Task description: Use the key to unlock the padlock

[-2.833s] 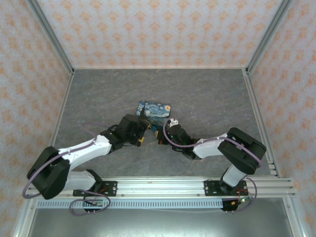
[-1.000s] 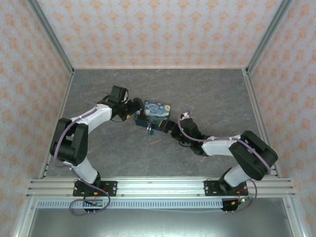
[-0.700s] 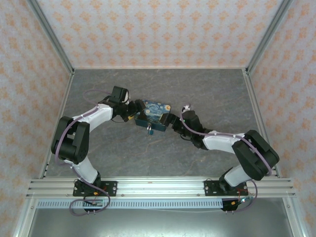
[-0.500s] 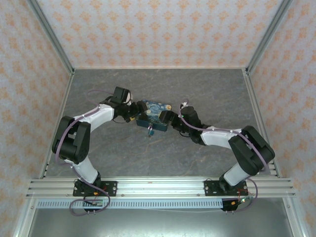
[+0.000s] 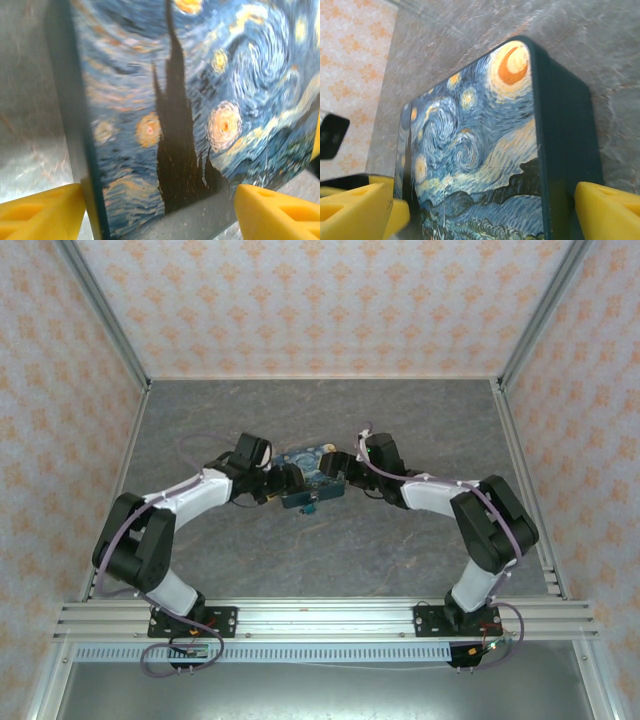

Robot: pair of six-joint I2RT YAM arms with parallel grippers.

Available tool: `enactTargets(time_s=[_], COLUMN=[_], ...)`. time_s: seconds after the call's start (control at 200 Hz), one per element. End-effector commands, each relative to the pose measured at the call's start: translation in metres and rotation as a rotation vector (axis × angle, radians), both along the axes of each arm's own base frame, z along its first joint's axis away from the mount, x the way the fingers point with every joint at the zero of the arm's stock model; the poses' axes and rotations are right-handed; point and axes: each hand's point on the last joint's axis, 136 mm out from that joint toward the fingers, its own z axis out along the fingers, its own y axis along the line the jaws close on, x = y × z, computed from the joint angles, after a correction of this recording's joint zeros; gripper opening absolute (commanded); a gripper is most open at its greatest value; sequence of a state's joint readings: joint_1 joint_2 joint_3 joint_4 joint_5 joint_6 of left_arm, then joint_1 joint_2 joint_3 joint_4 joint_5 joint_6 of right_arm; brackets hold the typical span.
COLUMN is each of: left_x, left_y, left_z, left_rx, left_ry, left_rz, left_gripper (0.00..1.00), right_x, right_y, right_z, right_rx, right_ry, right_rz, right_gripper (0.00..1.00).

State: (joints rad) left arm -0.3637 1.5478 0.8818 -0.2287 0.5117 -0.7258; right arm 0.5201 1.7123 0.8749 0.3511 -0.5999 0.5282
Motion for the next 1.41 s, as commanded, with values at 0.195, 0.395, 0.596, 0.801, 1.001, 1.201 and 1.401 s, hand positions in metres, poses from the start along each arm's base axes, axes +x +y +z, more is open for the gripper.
enactTargets(time_s=[0.195, 0.395, 0.596, 0.801, 1.001, 1.201, 1.401], left_x=[-0.028, -0.035, -0.035, -0.023, 0.011, 0.041, 0.045], left_y=[-0.003, 0.023, 0.053, 0.069, 0.081, 0.076, 0.076], left_z=[0.008, 0.021, 0.046, 0.076, 0.084, 0.068, 0.043], left_rx=[-0.025, 0.086, 0.195, 0.318, 0.454, 0.452, 0.507], left_ry=[-0.046, -0.081, -0.125, -0.188, -0.205, -0.180, -0.140], left_rz=[0.069, 0.121, 0.194, 0.186, 0.174, 0.119, 0.038], left_gripper=[0.78, 0.81, 0.85, 0.86, 0.92, 0.94, 0.94], right_x=[0.006, 0.030, 0.023, -0.023, -0.062, -0.078, -0.074], right_y=[0.027, -0.011, -0.058, -0.063, -0.044, -0.010, 0.010], right_z=[0.024, 0.039, 0.061, 0.065, 0.046, 0.029, 0.006], right_rx=[0.047, 0.024, 0.020, 0.141, 0.195, 0.260, 0.285], right_ry=[-0.102, -0.172, -0.249, -0.236, -0.242, -0.241, -0.200], right_rz=[0.155, 0.027, -0.066, -0.030, -0.005, 0.045, 0.032], right_gripper=[0.93, 0.93, 0.94, 0.85, 0.85, 0.84, 0.83])
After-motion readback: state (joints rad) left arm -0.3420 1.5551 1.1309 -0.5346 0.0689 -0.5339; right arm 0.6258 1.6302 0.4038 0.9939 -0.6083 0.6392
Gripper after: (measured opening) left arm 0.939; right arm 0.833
